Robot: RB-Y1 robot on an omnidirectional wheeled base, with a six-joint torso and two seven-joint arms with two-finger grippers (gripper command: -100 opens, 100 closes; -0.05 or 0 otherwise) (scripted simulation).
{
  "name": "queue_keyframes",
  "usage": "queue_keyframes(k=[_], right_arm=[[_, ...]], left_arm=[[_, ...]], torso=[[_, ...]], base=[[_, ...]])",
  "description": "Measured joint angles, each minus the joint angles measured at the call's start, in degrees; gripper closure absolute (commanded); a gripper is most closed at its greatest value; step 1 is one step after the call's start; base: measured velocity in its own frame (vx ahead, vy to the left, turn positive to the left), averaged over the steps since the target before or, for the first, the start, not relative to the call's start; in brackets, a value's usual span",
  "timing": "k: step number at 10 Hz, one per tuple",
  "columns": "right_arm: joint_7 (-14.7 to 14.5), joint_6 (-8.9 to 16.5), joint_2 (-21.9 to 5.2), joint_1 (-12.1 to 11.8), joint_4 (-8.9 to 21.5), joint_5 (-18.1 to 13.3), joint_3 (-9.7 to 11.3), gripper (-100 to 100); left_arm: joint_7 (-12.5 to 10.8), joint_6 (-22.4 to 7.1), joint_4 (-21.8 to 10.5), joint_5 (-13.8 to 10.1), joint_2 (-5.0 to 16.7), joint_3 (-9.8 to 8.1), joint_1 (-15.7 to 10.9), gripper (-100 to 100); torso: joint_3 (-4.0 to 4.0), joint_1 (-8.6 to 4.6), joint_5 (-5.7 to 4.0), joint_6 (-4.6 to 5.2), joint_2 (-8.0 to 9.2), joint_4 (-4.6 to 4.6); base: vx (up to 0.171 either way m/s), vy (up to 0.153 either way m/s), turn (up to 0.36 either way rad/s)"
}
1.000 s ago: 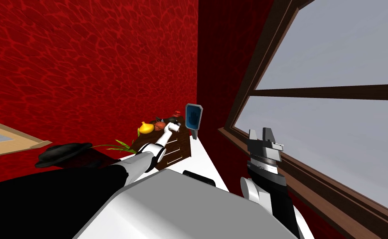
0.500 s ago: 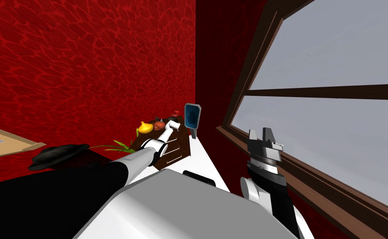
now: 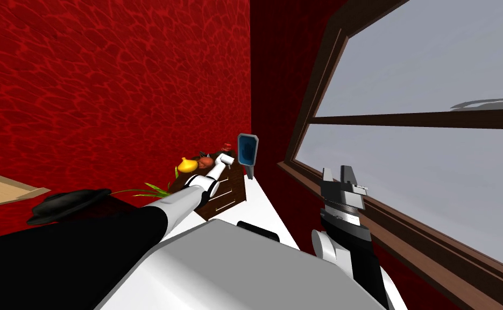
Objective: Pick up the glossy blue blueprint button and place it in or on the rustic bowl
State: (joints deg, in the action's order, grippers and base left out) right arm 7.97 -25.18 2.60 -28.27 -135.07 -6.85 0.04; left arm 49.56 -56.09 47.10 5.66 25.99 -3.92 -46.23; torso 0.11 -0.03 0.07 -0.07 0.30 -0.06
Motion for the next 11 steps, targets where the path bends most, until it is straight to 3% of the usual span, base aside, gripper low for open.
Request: queue_keyframes(k=[3,4,5,6,7,11], right_arm=[[0.0,0.0,0.0,0.0,0.0,0.0,0.0,0],[0.0,0.0,0.0,0.0,0.0,0.0,0.0,0],[0.0,0.0,0.0,0.0,0.0,0.0,0.0,0],[0.0,0.0,0.0,0.0,0.0,0.0,0.0,0],[0.0,0.0,0.0,0.0,0.0,0.0,0.0,0],[0.0,0.0,0.0,0.0,0.0,0.0,0.0,0]], left_arm=[[0.1,-2.9,-3.8,-0.5,0.2,0.12,-3.2,-100],[0.1,-3.1,-3.9,-0.5,0.2,0.13,-3.3,0],[0.1,-3.1,-3.9,-0.5,0.2,0.13,-3.3,-100],[-0.1,-2.4,-4.3,-0.4,0.2,0.29,-2.7,-100],[-0.2,-2.1,-4.3,-0.4,0.2,0.31,-2.6,100],[-0.2,-2.2,-4.3,-0.4,0.2,0.33,-2.6,100]], torso=[[-0.02,0.0,0.0,0.0,-0.04,-0.01],[-0.07,0.04,0.01,-0.02,-0.13,-0.03],[-0.11,0.06,0.02,-0.02,-0.19,-0.04],[-0.21,0.2,0.05,-0.03,-0.37,-0.08],[-0.21,0.17,0.05,-0.02,-0.36,-0.09],[-0.16,0.1,0.05,-0.01,-0.28,-0.07]], base=[[-0.042,-0.01,-0.033],[0.0,0.0,0.0],[0.05,0.036,-0.019],[0.032,0.024,-0.007],[0.0,0.0,0.0],[0.0,0.0,0.0]])
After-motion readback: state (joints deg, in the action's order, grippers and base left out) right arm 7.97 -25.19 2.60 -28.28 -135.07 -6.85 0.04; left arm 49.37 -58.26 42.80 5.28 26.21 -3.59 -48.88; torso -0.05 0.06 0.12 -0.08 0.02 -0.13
